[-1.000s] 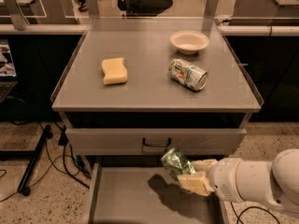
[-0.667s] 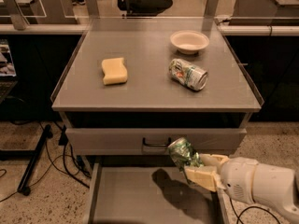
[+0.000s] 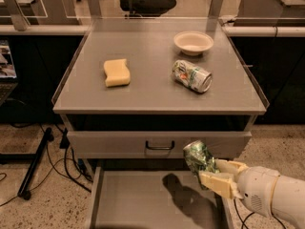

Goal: Pick green can from middle drawer and place on counter

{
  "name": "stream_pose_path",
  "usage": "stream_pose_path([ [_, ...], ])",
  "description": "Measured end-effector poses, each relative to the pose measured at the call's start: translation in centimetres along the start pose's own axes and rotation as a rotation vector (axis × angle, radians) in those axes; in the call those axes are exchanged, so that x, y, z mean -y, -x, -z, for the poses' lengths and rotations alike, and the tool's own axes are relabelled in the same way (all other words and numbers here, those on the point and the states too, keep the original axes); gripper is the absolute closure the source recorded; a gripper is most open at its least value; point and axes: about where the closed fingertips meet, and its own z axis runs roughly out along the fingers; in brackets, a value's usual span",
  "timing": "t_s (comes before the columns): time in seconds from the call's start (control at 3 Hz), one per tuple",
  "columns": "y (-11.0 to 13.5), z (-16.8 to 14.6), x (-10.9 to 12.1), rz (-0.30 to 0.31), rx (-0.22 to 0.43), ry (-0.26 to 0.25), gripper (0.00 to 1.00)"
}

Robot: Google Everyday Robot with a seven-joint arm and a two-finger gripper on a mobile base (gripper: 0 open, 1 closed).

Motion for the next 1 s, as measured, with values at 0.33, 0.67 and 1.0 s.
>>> stream_pose_path([
  [0.33, 2.1, 0.5, -1.3, 0.036, 0.038, 0.007, 1.0],
  [0.67, 8.5, 2.3, -4.2, 0.143, 0.091, 0.008, 1.0],
  [1.0, 15.3, 3.6, -6.4, 0.261, 0.114, -0.013, 1.0],
])
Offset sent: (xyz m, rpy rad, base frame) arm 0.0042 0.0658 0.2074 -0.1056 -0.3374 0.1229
